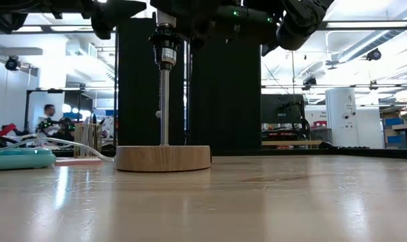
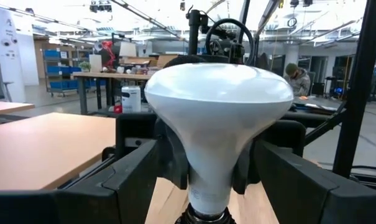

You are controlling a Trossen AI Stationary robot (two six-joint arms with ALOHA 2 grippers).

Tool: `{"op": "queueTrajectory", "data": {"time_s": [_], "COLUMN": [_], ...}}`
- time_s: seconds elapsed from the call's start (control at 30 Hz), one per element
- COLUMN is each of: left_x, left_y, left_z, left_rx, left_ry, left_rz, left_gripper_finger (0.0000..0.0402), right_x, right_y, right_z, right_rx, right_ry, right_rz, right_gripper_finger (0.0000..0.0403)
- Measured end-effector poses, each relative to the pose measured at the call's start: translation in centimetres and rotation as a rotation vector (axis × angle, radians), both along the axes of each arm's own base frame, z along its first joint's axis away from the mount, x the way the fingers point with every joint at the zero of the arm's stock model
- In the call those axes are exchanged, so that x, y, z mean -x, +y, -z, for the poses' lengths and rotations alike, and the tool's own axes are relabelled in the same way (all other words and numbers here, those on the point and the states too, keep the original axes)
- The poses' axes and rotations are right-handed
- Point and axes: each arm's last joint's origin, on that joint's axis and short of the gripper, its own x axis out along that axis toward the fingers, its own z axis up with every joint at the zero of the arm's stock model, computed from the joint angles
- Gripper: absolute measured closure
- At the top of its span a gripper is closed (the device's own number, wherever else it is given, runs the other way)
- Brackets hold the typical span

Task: Screw lightbulb
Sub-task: Insert the lightbulb into the lamp

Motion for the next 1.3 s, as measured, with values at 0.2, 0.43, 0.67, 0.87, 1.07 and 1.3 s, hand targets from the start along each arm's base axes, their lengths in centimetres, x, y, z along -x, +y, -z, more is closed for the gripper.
{"op": "queueTrajectory", "data": {"time_s": [0.2,0.43,0.67,0.87,1.07,1.3], "left_x": [0.0,0.0,0.0,0.0,0.0,0.0], "left_y": [0.0,0.0,0.0,0.0,0.0,0.0], "left_z": [-0.1,-0.1,-0.1,-0.1,-0.1,-0.1], "left_rx": [0.004,0.004,0.004,0.004,0.004,0.004], "left_ry": [-0.012,-0.012,-0.012,-0.011,-0.012,-0.016], "left_rz": [0.001,0.001,0.001,0.002,0.002,0.007], "left_gripper_finger": [0.0146,0.0146,0.0146,0.0146,0.0146,0.0146], "right_x": [-0.5,-0.7,-0.6,-0.2,0.2,0.2], "right_y": [-0.3,-0.1,-0.1,0.0,0.1,-0.9], "right_z": [0.0,-0.3,-0.7,-1.5,-2.2,-2.4], "right_rx": [-0.028,-0.024,-0.025,-0.039,-0.034,-0.006], "right_ry": [0.092,0.107,0.105,0.087,0.089,0.099], "right_rz": [0.003,0.001,0.000,-0.037,-0.064,-0.149], "right_gripper_finger": [0.0226,0.0204,0.0167,0.0133,0.0108,0.0093]}}
